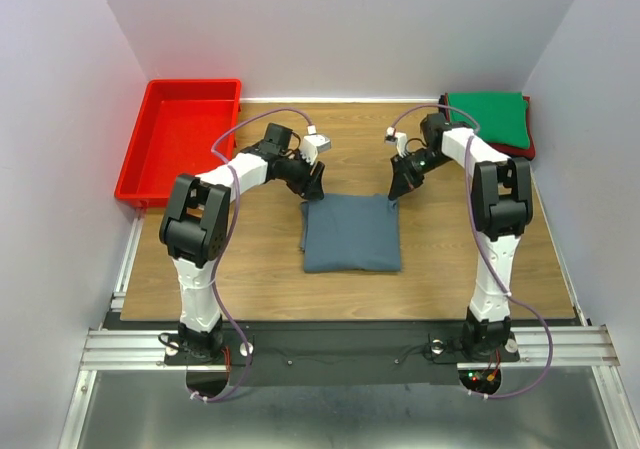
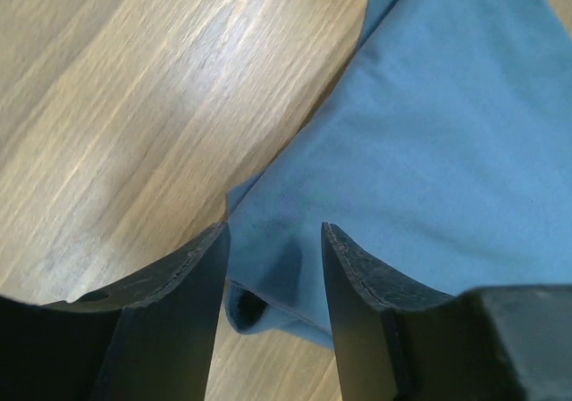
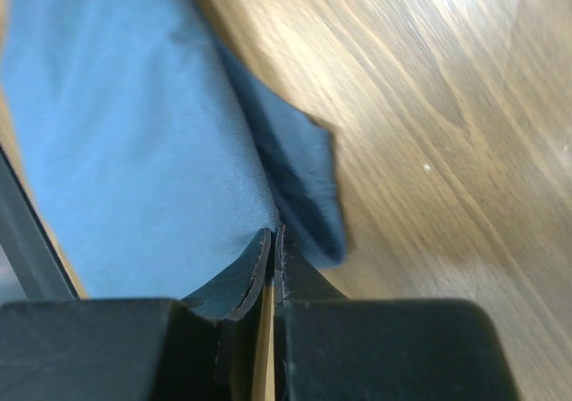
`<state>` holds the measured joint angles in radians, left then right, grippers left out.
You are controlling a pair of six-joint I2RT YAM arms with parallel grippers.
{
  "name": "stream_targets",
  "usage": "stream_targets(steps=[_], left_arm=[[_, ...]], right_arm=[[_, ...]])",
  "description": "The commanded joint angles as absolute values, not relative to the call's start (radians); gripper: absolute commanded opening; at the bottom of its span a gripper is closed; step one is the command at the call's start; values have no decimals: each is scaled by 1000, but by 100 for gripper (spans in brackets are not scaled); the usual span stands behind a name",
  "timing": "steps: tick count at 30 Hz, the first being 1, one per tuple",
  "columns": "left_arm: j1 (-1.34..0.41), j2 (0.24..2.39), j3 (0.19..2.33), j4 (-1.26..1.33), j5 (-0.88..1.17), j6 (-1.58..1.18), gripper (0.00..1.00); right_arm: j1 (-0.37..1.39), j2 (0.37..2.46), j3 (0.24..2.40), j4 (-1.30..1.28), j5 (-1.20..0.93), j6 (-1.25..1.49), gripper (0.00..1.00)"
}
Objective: Fold and stack the t-shirts
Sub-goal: Fold the tshirt
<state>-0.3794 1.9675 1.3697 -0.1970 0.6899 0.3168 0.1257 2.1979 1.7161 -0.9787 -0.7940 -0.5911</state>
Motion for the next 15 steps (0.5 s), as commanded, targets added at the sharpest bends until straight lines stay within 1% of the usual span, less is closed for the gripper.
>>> stream_targets(steps=[1, 4, 8, 10, 11, 12, 15], left_arm=[[-376, 1956, 1404, -183, 660, 293, 57], [-376, 1968, 1410, -183, 647, 290, 57], [-374, 1985, 1434, -238, 680, 305, 53], [-373, 1983, 1436, -253, 672, 305, 55], [-371, 1982, 1428, -255, 649, 301, 60], [-371, 1982, 1425, -250, 640, 296, 61], [-368, 1983, 1425, -256, 632, 293, 62]], right_arm=[[130, 2095, 1724, -969, -888, -650, 6], [132, 2097, 1721, -973, -905, -676, 7], [132, 2120, 1742, -979, -917, -681, 7], [132, 2118, 1744, -982, -922, -687, 8], [132, 2115, 1744, -985, -933, -695, 8], [132, 2114, 1741, -988, -937, -701, 8], [132, 2105, 1733, -996, -963, -724, 8]])
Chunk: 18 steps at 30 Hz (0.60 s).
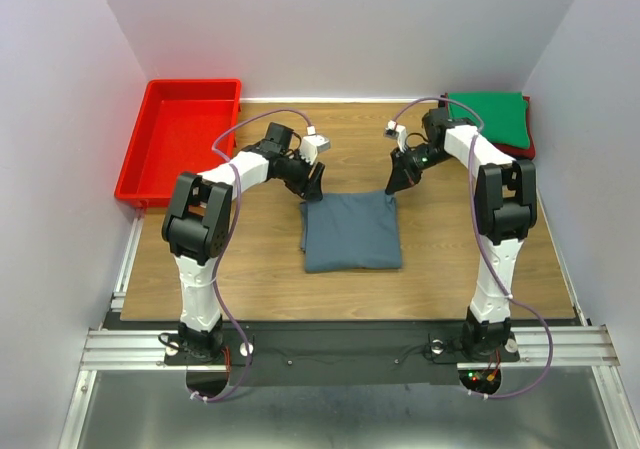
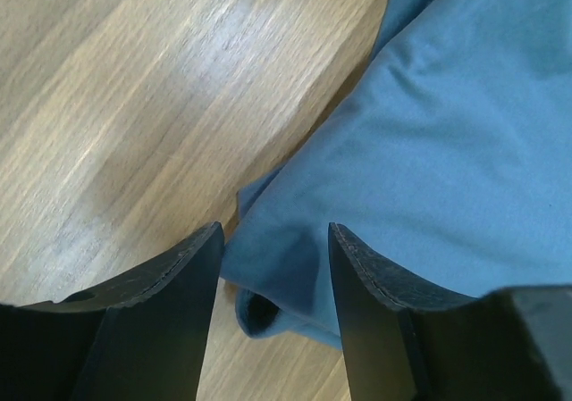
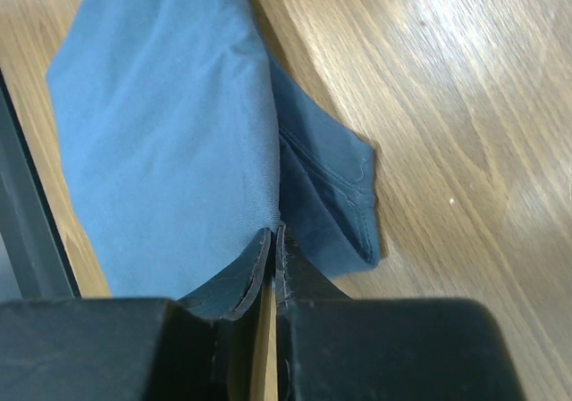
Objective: Fold and stack the t-shirts
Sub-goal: Fold the tshirt
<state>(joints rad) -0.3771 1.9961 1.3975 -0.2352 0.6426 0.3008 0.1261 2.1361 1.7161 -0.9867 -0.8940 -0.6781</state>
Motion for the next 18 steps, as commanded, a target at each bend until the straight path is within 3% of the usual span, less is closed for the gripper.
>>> stream_targets(steps=[1, 5, 9, 14, 17, 18], left_arm=[[-367, 1986, 1425, -259, 630, 290, 62], [-367, 1996, 1433, -270, 644, 293, 55], [-367, 2017, 1456, -299, 663, 302, 37], [-365, 2006, 1462, -310, 673, 308, 25], [-367, 1993, 1463, -325, 681, 321, 9], [-365, 1984, 1463, -328, 684, 321, 9]], right_arm=[[130, 2105, 1732, -997, -971, -726, 9], [141, 2132, 1735, -1000, -986, -712, 12], [149, 2180, 1727, -999, -973, -678, 21], [147, 2256, 1732, -1000, -936, -615, 30], [149, 2292, 1733, -1003, -896, -580, 38], [147, 2296, 1732, -1003, -891, -574, 40]])
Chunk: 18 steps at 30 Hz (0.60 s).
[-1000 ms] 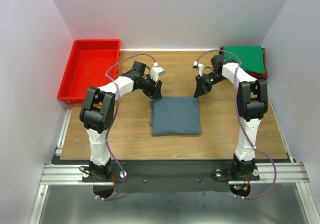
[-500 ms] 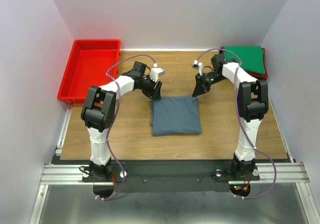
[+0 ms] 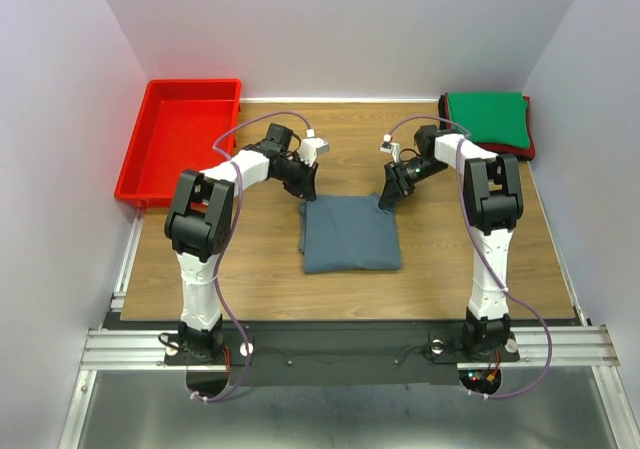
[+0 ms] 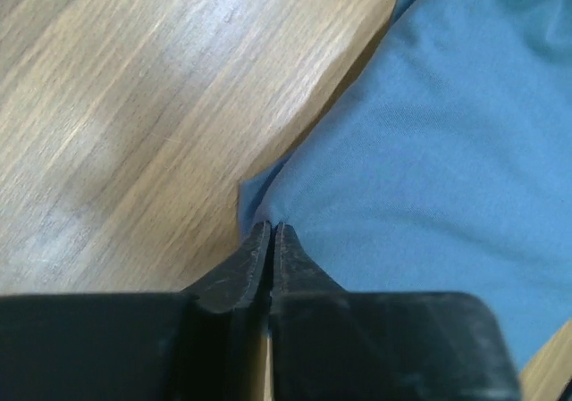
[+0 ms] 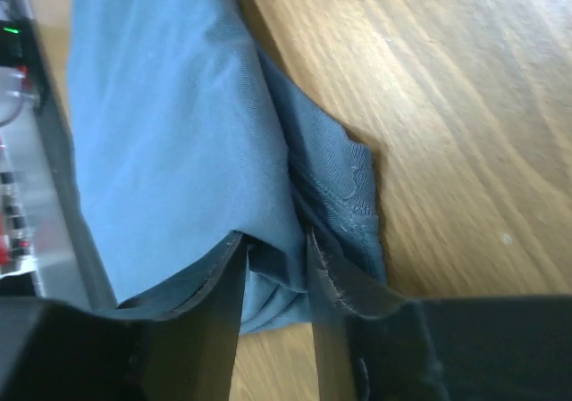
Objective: Fold and stack the t-shirts
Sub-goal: Fold the tshirt
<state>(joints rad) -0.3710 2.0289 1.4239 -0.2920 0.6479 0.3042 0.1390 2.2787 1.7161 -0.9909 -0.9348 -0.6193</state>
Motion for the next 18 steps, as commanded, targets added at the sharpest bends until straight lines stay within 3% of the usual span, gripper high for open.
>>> stream_targets(steps=[1, 8, 15, 18], left_arm=[[-364, 1976, 1459, -333, 686, 325, 4], [-328, 1899, 1437, -362, 673, 330, 0], [-290, 1888, 1428, -364, 658, 353, 0], [-290, 1940, 1443, -361, 650, 354, 0]], right_arm=[[147, 2299, 1727, -1005, -882, -571, 41], [147, 2312, 1721, -1008, -835, -545, 55], [147, 2307, 1709, -1008, -821, -549, 56], [147, 2304, 1720, -1008, -836, -548, 48]])
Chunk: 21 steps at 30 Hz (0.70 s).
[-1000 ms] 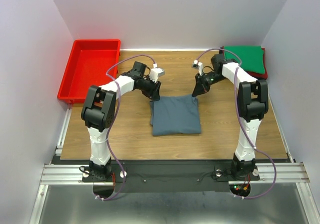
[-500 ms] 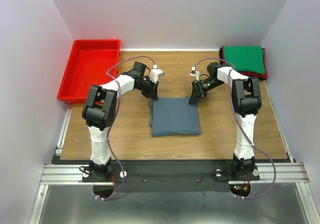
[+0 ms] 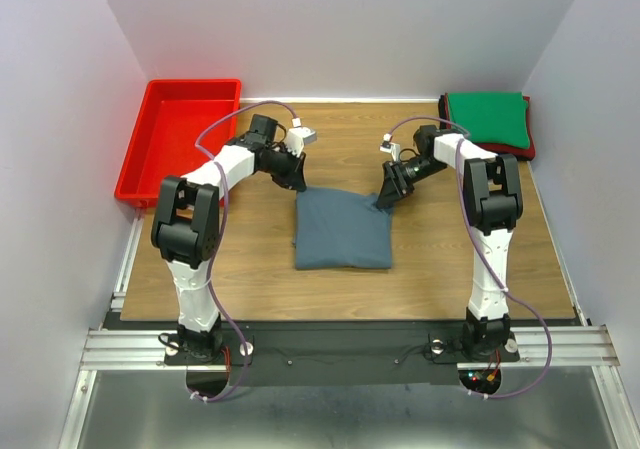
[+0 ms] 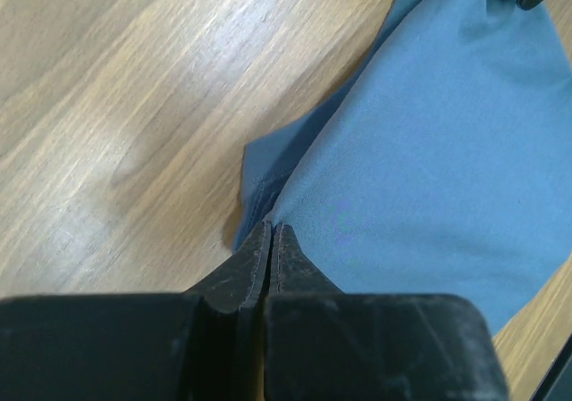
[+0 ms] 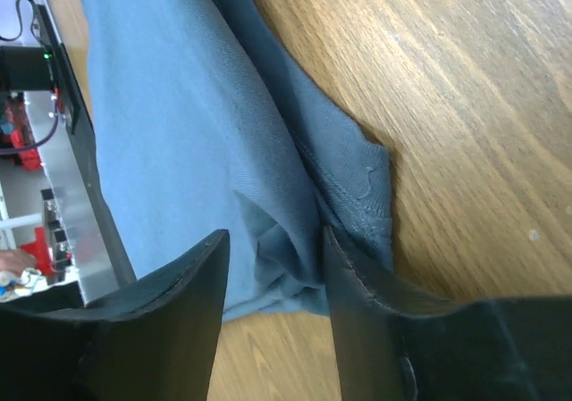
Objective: Fold and stack the t-shirts
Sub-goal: Fold the tshirt
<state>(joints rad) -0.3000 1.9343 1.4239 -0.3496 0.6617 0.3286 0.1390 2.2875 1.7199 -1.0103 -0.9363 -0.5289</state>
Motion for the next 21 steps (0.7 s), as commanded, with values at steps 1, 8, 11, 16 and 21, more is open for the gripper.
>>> stream_targets(steps=[1, 8, 11, 16, 21], left_arm=[[-288, 1965, 1442, -357, 646, 357, 0], [-290, 2066, 1514, -328, 600, 365, 0], [-290, 2086, 1534, -331, 594, 377, 0], [-290, 2091, 1526, -336, 584, 396, 0], [-290, 2080, 1508, -324, 578, 408, 0]], right_arm=[[149, 2304, 1724, -1006, -838, -546, 44], [146, 2281, 1773, -1009, -890, -511, 20], [146, 2263, 1792, -1011, -902, -497, 19], [138, 2212, 1822, -1012, -908, -483, 19], [138, 2209, 1859, -1012, -868, -443, 26]])
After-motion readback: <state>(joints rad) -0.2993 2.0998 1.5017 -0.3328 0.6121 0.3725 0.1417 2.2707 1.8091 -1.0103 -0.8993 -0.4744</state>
